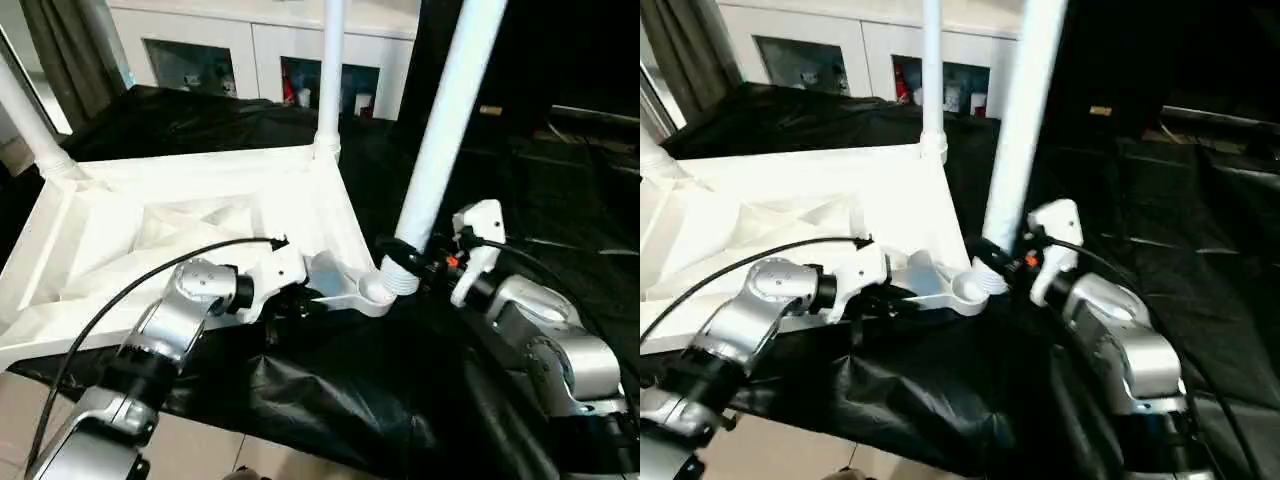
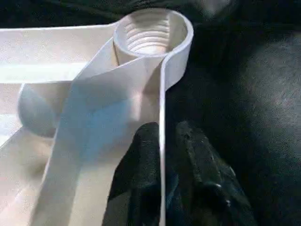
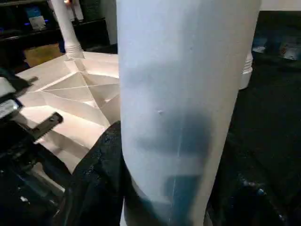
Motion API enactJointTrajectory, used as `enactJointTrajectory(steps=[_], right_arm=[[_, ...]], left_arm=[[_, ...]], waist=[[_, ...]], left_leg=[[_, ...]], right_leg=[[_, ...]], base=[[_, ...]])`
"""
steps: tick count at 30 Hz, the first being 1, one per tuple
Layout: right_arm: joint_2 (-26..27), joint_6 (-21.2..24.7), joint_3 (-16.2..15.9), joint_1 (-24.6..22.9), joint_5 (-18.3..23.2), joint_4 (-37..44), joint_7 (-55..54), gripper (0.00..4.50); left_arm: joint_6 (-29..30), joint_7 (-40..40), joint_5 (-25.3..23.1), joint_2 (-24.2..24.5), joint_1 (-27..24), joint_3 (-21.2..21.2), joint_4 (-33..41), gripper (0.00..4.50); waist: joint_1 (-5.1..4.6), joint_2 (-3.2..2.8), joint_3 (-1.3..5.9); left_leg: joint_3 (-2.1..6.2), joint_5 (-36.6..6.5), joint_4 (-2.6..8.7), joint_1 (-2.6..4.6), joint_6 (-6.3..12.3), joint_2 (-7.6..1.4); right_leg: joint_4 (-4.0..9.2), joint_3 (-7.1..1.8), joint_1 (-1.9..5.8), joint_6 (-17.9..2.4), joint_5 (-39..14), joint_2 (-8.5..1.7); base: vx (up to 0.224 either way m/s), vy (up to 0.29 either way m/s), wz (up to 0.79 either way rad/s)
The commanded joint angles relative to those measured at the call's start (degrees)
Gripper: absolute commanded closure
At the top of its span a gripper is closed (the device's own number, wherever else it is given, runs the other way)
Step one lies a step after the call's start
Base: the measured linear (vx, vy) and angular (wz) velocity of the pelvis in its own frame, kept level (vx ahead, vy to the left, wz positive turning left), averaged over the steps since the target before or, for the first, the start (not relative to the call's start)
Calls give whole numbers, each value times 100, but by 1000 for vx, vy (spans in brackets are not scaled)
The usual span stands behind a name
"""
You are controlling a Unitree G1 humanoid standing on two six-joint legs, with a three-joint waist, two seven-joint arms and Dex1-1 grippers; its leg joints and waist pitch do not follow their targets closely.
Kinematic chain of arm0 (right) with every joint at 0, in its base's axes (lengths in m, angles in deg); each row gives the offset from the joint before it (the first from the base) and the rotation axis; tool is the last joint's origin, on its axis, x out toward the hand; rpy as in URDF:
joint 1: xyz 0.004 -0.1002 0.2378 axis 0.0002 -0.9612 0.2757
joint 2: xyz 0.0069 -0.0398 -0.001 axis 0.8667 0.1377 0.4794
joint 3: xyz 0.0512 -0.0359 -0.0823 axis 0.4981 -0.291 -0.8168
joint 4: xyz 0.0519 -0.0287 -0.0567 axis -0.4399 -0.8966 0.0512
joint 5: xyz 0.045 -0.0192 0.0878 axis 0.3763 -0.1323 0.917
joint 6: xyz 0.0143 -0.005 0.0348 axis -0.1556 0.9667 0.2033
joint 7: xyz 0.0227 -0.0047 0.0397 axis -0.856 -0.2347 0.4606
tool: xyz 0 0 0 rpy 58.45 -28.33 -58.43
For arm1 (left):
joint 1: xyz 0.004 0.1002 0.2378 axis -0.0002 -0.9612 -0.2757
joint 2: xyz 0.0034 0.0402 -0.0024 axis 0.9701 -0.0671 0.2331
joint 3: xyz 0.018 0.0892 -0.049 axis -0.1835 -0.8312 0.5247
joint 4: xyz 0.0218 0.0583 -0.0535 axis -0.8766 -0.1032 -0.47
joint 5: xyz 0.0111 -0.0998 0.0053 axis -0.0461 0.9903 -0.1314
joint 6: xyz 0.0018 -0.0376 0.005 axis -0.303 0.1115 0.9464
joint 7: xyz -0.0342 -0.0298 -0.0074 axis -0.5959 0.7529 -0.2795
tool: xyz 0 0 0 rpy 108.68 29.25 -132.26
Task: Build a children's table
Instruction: Insert table leg to table base
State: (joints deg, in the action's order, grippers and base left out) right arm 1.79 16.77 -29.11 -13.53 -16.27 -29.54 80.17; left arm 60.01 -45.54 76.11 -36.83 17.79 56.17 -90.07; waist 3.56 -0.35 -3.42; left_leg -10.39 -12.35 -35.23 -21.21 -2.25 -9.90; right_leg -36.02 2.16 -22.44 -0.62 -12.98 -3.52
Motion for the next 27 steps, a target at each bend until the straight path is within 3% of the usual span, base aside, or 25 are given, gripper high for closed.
enactJointTrajectory(steps=[1,14,18,21,27], right_arm=[[-12,-21,18,60,6,36,52,262],[67,-135,-123,63,-37,3,81,262],[132,-178,-199,146,-75,-160,129,262],[208,-237,-253,275,-146,-409,129,262],[308,-328,-319,551,-293,-917,56,262]], left_arm=[[86,-158,10,9,96,-107,-158,369],[-124,-13,-70,93,358,-45,-839,369],[-149,-101,-17,112,318,-29,-893,405],[-137,-119,-24,140,251,-54,-886,435],[-166,-169,-57,193,208,-137,-867,448]], waist=[[-7,35,356],[-25,14,348],[-21,12,355],[-37,58,355],[-47,49,342]], left_leg=[[115,-89,438,69,374,-331],[120,-435,466,86,203,-334],[118,-375,465,79,217,-337],[116,-300,466,71,256,-341],[110,-328,467,75,255,-333]], right_leg=[[320,-289,282,-1511,631,-493],[376,-293,298,-1502,164,-502],[372,-291,300,-1534,233,-505],[359,-284,305,-1541,288,-499],[374,-288,297,-1545,110,-513]], base=[[0,0,0],[0,0,0],[0,0,0],[0,0,0],[0,0,0]])
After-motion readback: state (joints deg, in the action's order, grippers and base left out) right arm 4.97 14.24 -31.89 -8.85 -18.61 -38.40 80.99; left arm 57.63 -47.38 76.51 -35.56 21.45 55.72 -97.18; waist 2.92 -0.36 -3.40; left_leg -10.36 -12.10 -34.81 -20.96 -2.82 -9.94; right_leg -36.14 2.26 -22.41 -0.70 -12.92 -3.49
